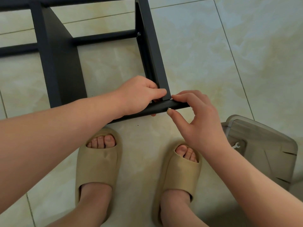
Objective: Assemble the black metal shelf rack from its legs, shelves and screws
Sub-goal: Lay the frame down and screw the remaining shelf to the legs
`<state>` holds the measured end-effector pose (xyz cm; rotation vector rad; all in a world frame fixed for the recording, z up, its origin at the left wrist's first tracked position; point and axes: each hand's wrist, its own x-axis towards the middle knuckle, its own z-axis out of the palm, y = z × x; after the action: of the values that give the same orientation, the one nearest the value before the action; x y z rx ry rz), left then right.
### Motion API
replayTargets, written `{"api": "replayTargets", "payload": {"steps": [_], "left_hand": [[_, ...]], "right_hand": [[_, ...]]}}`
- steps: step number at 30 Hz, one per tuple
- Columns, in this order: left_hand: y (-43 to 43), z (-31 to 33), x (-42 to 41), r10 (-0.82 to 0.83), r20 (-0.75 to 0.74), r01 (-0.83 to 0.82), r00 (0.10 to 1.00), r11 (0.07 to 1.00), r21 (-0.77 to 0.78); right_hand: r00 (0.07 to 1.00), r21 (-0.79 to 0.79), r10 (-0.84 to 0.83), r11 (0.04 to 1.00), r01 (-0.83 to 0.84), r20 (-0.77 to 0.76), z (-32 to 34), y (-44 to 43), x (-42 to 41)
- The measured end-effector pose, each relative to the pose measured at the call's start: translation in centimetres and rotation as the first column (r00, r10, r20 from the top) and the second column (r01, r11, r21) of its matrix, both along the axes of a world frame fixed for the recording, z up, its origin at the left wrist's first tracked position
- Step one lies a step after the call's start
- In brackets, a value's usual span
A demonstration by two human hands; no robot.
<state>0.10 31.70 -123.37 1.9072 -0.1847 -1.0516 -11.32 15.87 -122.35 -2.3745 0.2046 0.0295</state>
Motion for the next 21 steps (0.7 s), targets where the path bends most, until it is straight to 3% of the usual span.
{"api": "replayTargets", "payload": {"steps": [8, 15, 21], "left_hand": [[0.2, 0.3, 0.1, 0.041, 0.012, -0.042, 0.999, 0.999, 0.003], [0.3, 0.0, 0.2, 0.061, -0.073, -0.063, 0.995, 0.998, -0.031], [0.3, 0.0, 0.2, 0.063, -0.085, -0.066, 0.994, 0.997, -0.031]], "right_hand": [[0.982, 0.041, 0.066, 0.996, -0.075, 0.179, -1.0, 0.2, -0.6], [0.971, -0.017, 0.046, 0.999, -0.043, 0.234, -1.5, 0.5, -0.4], [0.969, 0.049, 0.036, 0.998, -0.049, 0.243, -1.8, 0.5, -0.5]]}}
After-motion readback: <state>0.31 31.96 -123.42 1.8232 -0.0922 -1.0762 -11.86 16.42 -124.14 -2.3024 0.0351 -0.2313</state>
